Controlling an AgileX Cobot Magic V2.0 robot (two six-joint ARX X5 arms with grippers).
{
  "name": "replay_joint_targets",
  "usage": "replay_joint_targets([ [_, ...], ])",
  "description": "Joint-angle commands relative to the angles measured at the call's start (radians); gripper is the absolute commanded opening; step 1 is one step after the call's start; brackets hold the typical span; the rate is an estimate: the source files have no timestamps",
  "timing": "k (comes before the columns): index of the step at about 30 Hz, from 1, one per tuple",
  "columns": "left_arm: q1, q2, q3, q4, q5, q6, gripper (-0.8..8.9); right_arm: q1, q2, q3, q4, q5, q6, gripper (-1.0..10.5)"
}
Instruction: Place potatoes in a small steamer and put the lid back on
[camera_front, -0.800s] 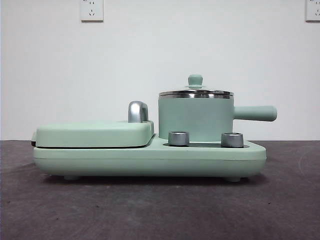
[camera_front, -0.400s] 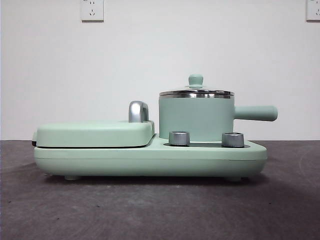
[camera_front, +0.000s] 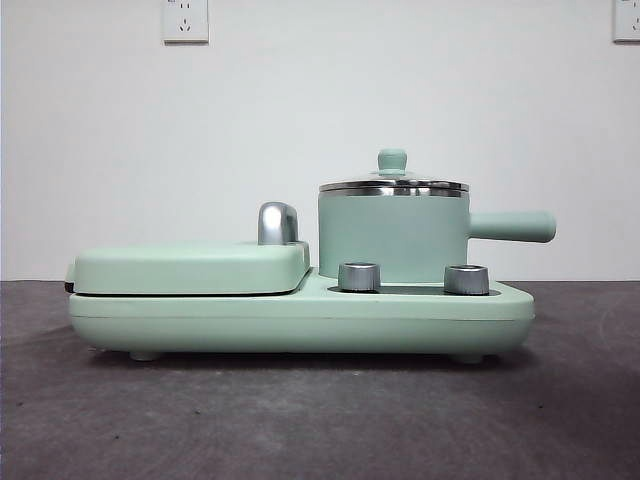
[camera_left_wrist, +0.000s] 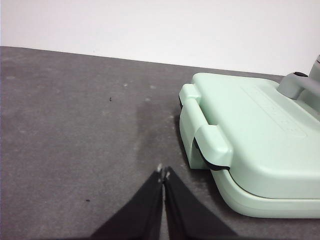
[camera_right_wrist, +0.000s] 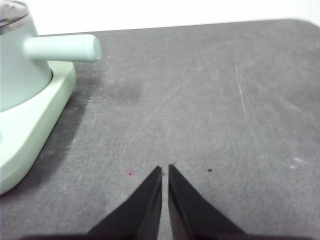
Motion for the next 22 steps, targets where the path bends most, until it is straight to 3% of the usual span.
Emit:
replay_joint_targets([
  [1, 0.002, -0.001, -0.019, 0.003, -0.001, 0.003, 0.06, -0.001, -0.002, -0.009, 0.009, -0.004, -0.048, 0.2],
  [22, 0.002, -0.001, -0.019, 0.004, -0.001, 0.003, 0.06, 0.000, -0.002, -0.042, 0.106, -0.010, -0.066, 0.2],
])
